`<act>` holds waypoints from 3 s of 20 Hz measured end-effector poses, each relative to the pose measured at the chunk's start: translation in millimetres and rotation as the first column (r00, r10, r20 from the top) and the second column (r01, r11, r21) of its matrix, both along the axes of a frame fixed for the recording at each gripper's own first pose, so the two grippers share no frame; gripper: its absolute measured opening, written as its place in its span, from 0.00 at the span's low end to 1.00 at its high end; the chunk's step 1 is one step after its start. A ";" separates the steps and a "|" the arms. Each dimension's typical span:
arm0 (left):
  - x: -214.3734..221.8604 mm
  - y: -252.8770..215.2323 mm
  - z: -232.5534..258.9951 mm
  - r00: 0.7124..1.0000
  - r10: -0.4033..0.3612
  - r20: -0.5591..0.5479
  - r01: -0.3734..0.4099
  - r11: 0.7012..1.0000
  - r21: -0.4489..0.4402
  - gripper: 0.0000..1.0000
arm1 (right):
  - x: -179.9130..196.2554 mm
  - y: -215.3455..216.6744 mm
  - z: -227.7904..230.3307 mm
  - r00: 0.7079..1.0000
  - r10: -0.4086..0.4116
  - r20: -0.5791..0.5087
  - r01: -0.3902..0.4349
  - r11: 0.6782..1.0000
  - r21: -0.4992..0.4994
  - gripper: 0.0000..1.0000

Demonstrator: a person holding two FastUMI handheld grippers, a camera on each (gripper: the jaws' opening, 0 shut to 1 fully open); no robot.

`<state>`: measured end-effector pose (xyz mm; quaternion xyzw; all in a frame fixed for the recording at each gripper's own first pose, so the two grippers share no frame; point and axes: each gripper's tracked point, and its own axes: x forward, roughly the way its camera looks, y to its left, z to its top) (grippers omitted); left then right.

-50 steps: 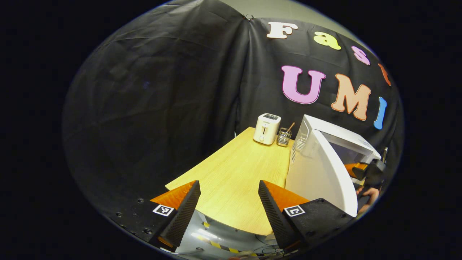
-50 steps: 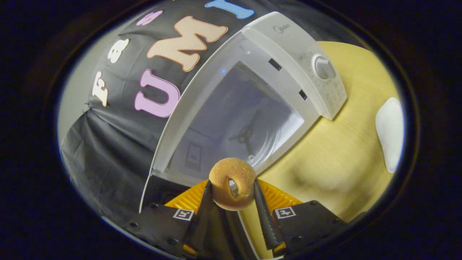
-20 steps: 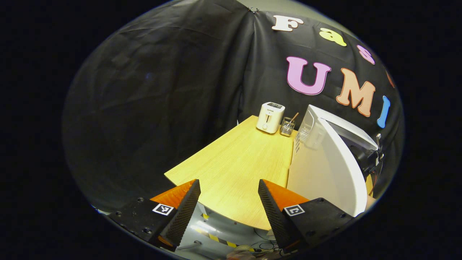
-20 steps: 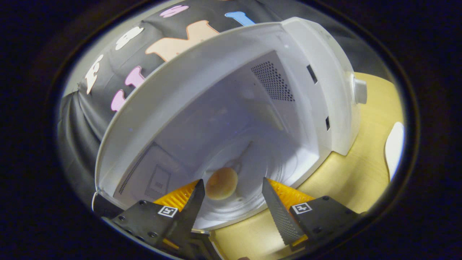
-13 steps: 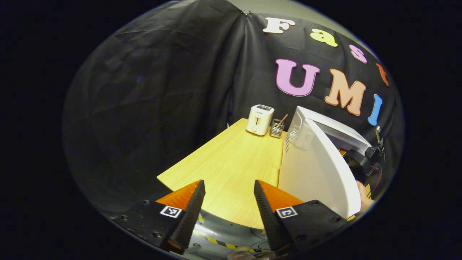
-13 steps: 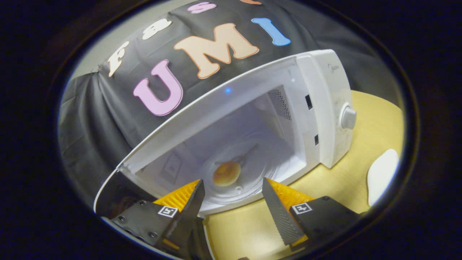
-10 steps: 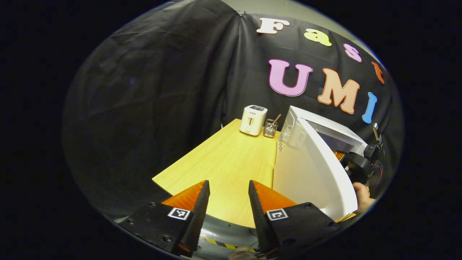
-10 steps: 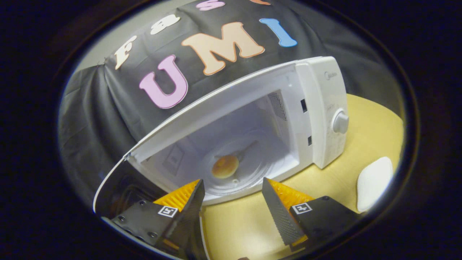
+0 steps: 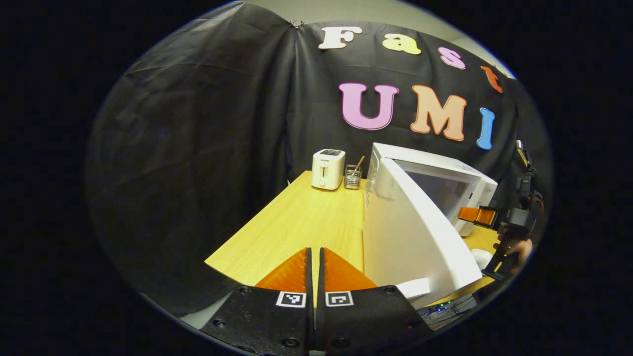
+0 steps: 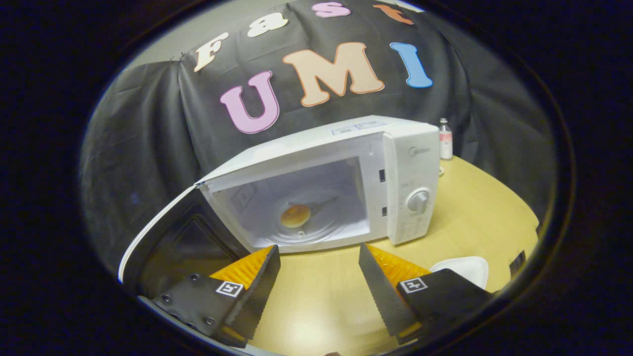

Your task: Open the microwave oven with the left hand, put the food in, and close the microwave oven.

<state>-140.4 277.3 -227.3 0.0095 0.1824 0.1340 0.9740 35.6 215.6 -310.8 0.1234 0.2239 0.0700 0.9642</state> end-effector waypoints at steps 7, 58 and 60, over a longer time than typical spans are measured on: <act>3.3 -17.5 -1.3 0.998 -0.069 -0.004 0.069 0.998 -0.002 0.00 | -33.7 -52.8 18.6 0.999 -0.043 -0.003 0.043 0.998 -0.036 0.98; 131.4 -307.3 -22.1 0.864 -0.501 -0.054 0.493 0.862 -0.120 0.00 | -71.7 -240.5 71.8 0.979 -0.201 0.038 0.204 0.973 -0.108 0.99; 141.8 -316.0 -23.9 0.863 -0.503 -0.050 0.495 0.861 -0.118 0.00 | -67.5 -243.1 72.5 0.979 -0.202 0.041 0.205 0.972 -0.111 0.99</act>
